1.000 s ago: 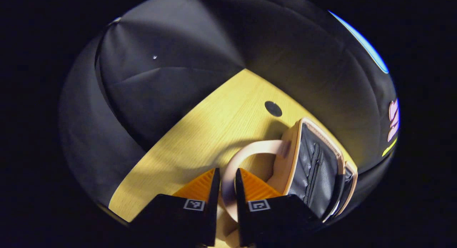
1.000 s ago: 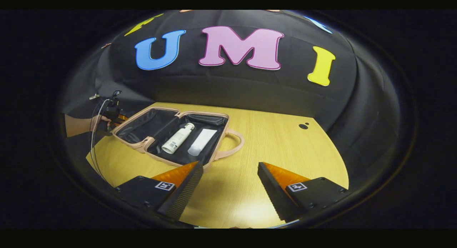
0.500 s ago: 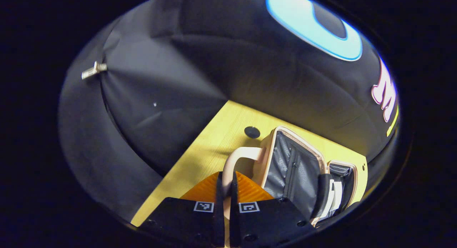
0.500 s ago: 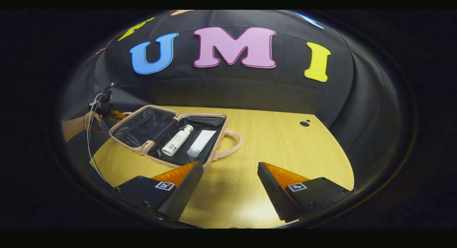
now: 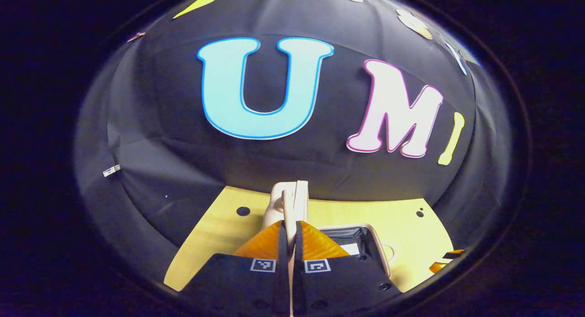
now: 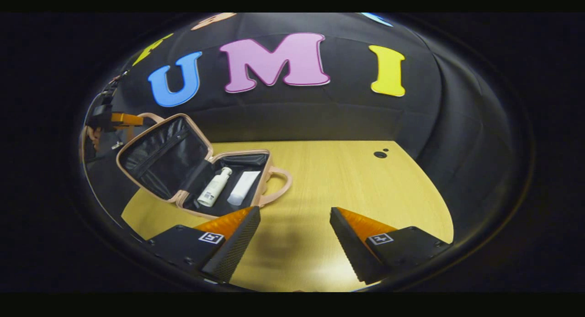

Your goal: First open the suitcase, pack the skin care products into it, and then close the suitcase.

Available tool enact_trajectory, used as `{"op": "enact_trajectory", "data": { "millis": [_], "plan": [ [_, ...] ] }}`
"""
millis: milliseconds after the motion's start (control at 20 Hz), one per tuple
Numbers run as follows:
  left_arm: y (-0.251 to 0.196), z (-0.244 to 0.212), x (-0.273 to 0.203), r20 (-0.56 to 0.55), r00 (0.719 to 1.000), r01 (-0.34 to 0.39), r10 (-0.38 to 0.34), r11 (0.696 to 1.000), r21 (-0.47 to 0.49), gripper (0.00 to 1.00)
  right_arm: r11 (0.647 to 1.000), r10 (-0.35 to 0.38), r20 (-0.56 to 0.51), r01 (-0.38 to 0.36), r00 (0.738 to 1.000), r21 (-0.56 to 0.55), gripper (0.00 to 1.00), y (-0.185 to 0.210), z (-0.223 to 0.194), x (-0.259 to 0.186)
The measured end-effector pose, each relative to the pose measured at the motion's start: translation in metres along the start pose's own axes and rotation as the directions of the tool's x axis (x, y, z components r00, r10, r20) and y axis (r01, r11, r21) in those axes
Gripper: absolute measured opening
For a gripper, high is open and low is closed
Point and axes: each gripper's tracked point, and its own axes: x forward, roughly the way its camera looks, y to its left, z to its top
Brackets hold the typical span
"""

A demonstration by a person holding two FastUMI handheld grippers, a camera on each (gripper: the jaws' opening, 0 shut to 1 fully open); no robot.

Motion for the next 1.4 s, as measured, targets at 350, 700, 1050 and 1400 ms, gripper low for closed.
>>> {"op": "enact_trajectory", "data": {
  "millis": [350, 700, 1050, 1400],
  "plan": [
    [-0.211, -0.063, 0.028, -0.09, 0.981, 0.168, -0.172, 0.985, -0.047, 0.08, 1.0, -0.003, 0.011, 0.003, 1.0, -0.006, 0.98, -0.058, 0.006, 0.004],
    [-0.296, -0.184, 0.092, -0.253, 0.946, 0.219, -0.202, 0.975, 0.04, 0.08, 0.998, -0.043, -0.044, 0.041, 0.998, -0.039, 0.98, -0.106, -0.024, 0.008],
    [-0.303, -0.216, 0.107, -0.3, 0.941, 0.192, -0.156, 0.977, 0.095, 0.14, 0.998, -0.053, -0.014, 0.052, 0.999, -0.036, 0.98, -0.113, -0.017, 0.013],
    [-0.299, -0.151, 0.028, -0.169, 0.947, 0.283, -0.274, 0.959, 0.034, 0.64, 0.998, -0.037, 0.041, 0.038, 0.998, -0.041, 0.98, -0.079, 0.001, -0.009]
  ]
}}
